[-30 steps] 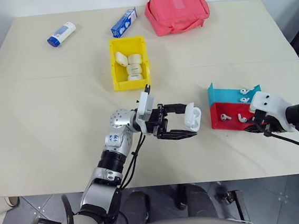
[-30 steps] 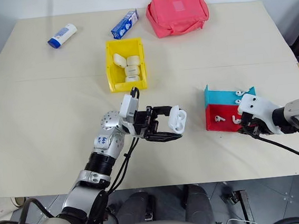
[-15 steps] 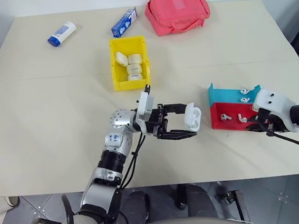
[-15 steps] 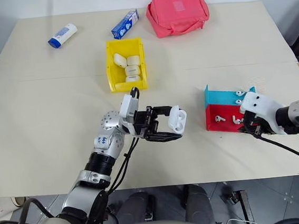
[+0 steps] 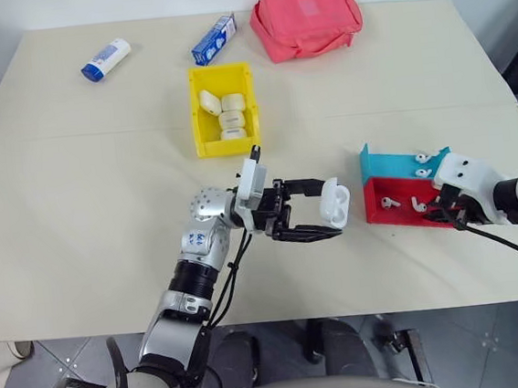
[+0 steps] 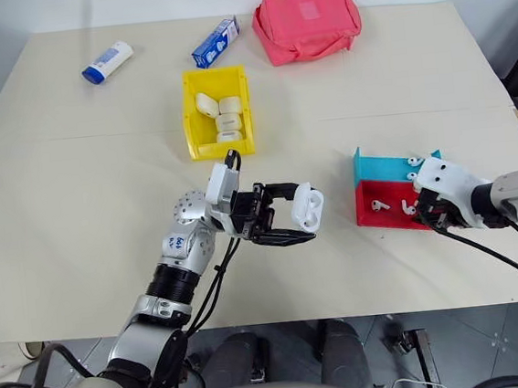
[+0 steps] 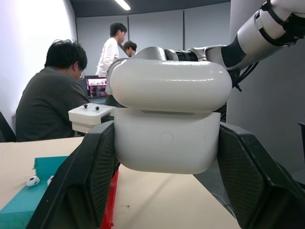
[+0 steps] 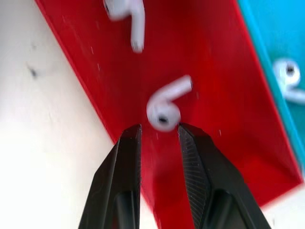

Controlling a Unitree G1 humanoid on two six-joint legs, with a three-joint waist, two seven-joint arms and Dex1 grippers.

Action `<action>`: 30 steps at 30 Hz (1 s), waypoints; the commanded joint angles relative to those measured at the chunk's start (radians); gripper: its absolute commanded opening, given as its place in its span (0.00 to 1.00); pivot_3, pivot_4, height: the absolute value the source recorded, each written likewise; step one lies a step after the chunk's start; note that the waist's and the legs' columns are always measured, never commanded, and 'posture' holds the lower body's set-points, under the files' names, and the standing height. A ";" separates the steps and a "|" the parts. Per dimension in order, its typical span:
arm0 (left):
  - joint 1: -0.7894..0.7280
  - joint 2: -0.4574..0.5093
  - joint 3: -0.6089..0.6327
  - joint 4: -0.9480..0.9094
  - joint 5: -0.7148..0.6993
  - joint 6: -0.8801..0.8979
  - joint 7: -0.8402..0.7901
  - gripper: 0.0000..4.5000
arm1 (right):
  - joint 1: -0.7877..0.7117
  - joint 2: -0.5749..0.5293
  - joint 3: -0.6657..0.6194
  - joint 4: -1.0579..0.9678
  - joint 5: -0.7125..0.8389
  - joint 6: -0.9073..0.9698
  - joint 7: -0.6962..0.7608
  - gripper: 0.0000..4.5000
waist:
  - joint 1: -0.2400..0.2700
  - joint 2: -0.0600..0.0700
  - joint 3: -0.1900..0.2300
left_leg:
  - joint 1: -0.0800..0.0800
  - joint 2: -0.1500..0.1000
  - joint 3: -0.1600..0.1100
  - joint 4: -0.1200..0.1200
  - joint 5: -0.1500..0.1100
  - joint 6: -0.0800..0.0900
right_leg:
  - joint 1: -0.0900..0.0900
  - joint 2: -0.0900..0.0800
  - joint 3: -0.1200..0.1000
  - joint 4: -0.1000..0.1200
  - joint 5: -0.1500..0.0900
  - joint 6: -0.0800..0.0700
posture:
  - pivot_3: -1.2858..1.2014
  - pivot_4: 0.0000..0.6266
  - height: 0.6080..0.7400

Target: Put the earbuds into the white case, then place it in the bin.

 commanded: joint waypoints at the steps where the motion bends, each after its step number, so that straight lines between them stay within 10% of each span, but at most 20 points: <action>1: -0.003 -0.002 0.002 -0.029 -0.016 -0.001 0.004 0.62 | -0.017 0.003 -0.001 -0.037 0.019 0.013 0.026 0.28 | 0.000 0.000 0.000 | 0.000 0.000 0.000 0.000 0.000 0.000 | 0.000 0.000 0.000 0.000 0.000 0.000 | 0.52 0.24 1.00; 30: -0.020 -0.009 0.007 -0.006 -0.013 -0.009 0.012 0.62 | -0.045 0.023 -0.015 -0.002 -0.020 0.039 -0.099 0.28 | -0.001 0.000 0.000 | 0.000 0.000 0.000 0.000 0.000 0.000 | 0.000 0.000 0.000 0.000 0.000 0.000 | 0.52 0.24 1.00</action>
